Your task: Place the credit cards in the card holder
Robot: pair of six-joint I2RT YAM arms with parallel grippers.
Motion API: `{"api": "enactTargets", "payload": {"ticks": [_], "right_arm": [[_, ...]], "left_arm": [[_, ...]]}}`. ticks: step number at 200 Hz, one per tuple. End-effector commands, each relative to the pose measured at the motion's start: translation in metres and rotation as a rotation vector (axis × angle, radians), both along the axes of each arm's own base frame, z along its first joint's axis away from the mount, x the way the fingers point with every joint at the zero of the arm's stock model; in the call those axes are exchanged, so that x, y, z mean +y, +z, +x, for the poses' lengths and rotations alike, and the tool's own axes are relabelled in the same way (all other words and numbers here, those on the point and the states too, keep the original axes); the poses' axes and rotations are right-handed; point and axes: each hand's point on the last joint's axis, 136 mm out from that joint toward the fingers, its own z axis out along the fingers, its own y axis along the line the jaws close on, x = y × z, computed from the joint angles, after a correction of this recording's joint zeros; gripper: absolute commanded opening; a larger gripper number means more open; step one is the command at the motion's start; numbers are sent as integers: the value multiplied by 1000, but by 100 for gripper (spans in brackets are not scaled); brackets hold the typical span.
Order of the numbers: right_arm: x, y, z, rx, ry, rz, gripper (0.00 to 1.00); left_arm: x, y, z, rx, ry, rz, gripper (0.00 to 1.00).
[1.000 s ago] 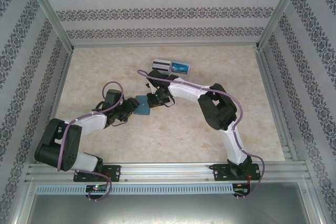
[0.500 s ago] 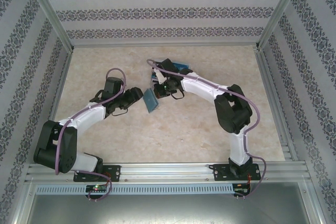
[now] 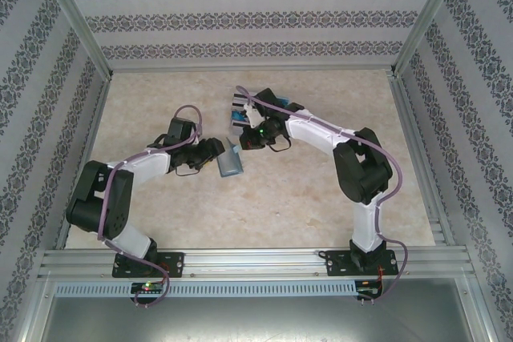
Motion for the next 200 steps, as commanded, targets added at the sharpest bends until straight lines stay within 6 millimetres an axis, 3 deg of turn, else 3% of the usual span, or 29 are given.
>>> {"api": "enactTargets", "payload": {"ticks": [1,44,89,200], "right_arm": [[-16,-2,0,24,-44,20,0],[-65,-39,-2,90,-121,-72,0],[-85,-67,-21,135,-123,-149,0],[-83,-75,-21,147,-118,-148,0]], "left_arm": [[0,-1,2,1,12,-35,60],[-2,2,8,3,-6,-37,58],[-5,-2,10,16,-14,-49,57],[-24,-2,25,29,-47,-142,58]]}}
